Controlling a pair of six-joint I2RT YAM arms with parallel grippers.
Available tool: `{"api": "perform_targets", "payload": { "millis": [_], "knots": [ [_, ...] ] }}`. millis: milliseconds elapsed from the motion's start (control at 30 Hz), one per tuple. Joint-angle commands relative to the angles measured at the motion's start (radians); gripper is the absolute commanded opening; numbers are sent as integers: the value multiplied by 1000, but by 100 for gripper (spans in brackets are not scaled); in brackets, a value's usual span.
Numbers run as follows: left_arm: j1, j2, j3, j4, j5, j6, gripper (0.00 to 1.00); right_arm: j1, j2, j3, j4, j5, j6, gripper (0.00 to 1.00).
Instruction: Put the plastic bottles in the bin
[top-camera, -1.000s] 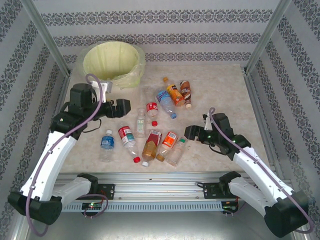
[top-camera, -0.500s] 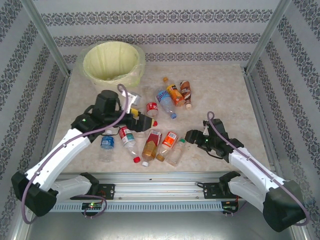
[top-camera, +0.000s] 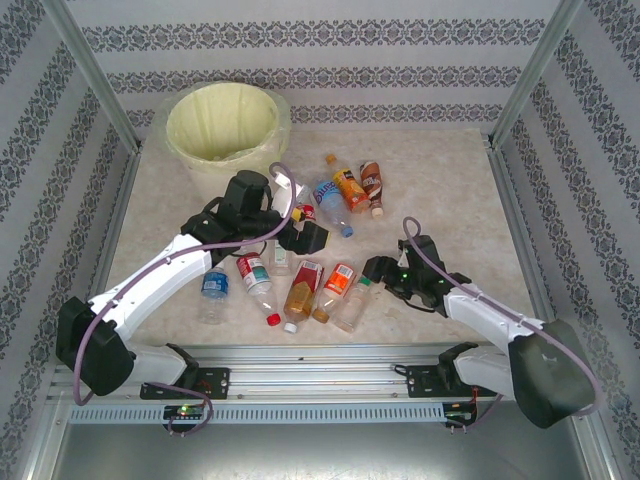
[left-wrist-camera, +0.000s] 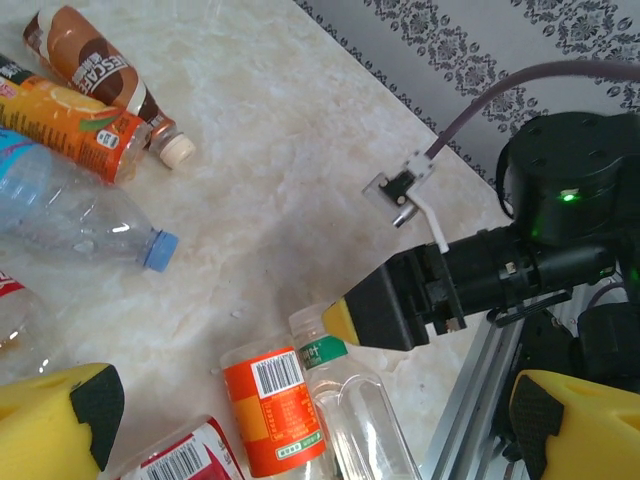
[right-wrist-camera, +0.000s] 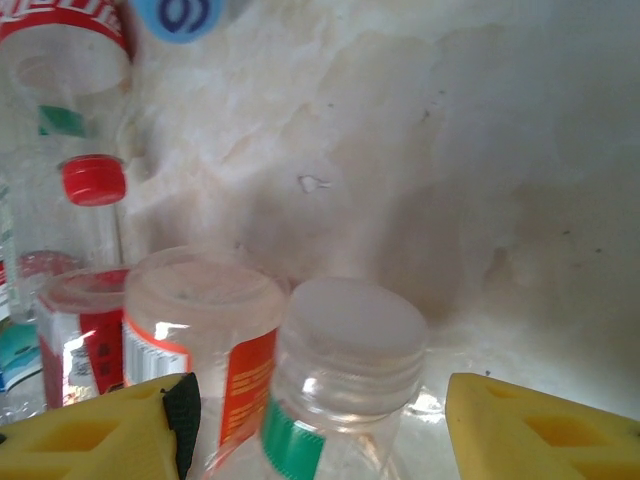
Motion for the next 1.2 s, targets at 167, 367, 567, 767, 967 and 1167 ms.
{"api": "perform_targets", "payload": {
  "millis": [167,367,567,767,967,1167],
  "knots": [
    [-14,9,-20,109,67,24,100,17,81,-9,120,1,44,67],
    [-18,11,-53,170,109,-6,100,22,133,-6,149,-3,46,65],
    [-20,16,-54,174,144,-6,100,28,159,-13,176,9,61,59],
    [-20,29,-45,162,142,-7,100,28,105,14,138,21,48,49],
    [-27,38,-53,176,141,-32,100,19,-36,77,-11,86,-27,45],
    [-35,82,-55,211,190,-76,100,4,-192,146,-84,82,-54,44]
  ]
}}
